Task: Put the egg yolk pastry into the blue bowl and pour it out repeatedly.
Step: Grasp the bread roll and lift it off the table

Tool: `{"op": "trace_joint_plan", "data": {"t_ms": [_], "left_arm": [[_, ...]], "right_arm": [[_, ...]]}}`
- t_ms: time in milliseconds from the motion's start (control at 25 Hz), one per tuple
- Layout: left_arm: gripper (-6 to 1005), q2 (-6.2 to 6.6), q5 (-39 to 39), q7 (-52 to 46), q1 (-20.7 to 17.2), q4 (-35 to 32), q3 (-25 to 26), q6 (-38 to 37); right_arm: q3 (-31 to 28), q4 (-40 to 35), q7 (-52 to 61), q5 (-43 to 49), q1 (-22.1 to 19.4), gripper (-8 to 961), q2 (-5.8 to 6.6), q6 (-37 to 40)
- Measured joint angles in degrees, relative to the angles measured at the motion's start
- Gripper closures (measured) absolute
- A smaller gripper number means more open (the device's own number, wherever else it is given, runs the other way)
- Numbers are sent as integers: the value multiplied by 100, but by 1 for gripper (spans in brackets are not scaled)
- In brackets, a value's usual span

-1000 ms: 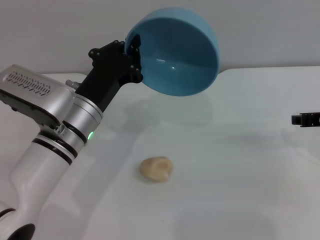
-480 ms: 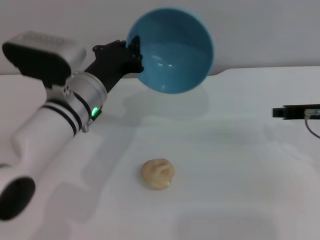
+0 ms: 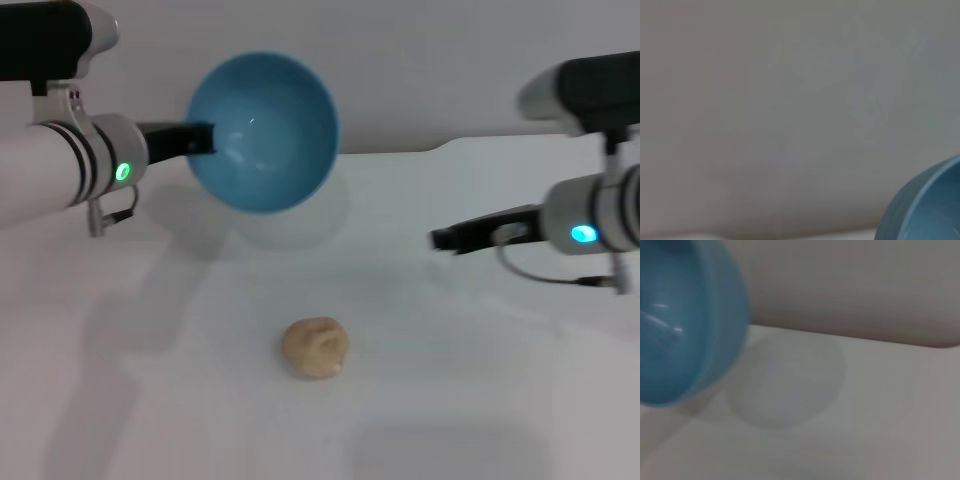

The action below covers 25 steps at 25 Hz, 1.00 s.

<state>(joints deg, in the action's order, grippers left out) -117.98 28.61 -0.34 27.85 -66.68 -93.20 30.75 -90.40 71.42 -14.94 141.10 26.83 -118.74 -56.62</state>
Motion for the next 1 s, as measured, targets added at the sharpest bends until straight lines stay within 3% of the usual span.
{"op": "trace_joint_plan", "data": {"t_ms": [280, 320, 400, 600, 1000], "left_arm": [[998, -6, -576, -121, 294, 0, 300, 1036], [998, -6, -576, -121, 294, 0, 300, 1036], [999, -3, -901, -186, 616, 12, 404, 1891], [999, -8, -1331, -355, 940, 34, 406, 2581], [996, -26, -1575, -565, 1176, 13, 387, 2815]], "right_arm": [[556, -604, -3, -350, 649, 665, -4, 23], [643, -633, -4, -429, 695, 665, -4, 33], [792, -651, -12, -579, 763, 665, -5, 55], [1000, -675, -15, -773, 785, 665, -8, 69], [1651, -986, -17, -1026, 880, 664, -30, 300]]}}
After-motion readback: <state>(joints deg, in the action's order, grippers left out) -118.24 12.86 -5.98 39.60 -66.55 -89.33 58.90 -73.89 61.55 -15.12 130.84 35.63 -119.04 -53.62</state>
